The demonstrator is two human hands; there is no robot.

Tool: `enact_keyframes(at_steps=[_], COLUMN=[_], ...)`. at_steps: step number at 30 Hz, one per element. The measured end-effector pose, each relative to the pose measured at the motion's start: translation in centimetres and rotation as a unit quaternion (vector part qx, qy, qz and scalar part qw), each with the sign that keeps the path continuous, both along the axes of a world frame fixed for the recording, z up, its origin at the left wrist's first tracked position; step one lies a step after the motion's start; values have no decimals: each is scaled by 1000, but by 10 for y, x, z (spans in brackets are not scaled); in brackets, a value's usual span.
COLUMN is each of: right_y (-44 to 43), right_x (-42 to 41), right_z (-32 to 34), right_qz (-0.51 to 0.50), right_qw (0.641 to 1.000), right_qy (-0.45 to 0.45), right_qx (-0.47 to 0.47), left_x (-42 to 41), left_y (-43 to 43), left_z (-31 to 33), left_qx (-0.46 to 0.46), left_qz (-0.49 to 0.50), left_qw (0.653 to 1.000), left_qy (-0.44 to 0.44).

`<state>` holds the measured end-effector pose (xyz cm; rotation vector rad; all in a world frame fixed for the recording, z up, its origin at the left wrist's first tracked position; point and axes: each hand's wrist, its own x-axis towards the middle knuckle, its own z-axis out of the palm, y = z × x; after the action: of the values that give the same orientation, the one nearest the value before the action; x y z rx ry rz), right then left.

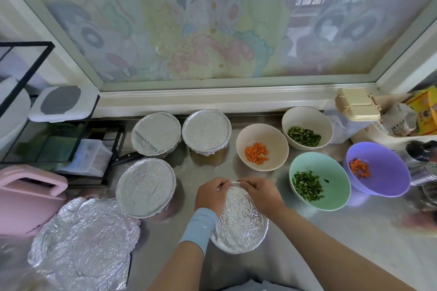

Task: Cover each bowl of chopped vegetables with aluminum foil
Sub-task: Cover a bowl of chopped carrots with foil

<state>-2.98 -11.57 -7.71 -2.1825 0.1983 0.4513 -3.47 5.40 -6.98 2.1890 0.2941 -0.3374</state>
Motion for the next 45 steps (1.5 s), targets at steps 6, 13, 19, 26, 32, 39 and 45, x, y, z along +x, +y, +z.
enact_keyframes(at_steps=[6,13,19,26,32,39,45], right_y=[6,7,6,10,15,15,16], right_x=[3,-5,-29,-24,-7,-18,-20], right_z=[3,11,4,-3,4,2,7], right_qz=[18,41,-16,-9,43,-22,-32], right_qw=[1000,997,991,993,988,992,993], right_qy=[-5,-10,-100,-93,-119,-110,-110], right_qx=[-24,-60,-83,-67,-91,-66,-30], left_x=[-4,0,-11,-16,-16,-10,-12], left_y=[-5,-5,-13,-17,-8,-7,-9], left_z=[3,10,4,0,-4,-5,-4], left_qx=[15,48,55,86,120,85,84], left_qz=[27,-77,-76,-33,-52,-81,-54], left_qw=[1000,996,993,992,985,988,990], left_qy=[6,-23,-66,-87,-116,-104,-102])
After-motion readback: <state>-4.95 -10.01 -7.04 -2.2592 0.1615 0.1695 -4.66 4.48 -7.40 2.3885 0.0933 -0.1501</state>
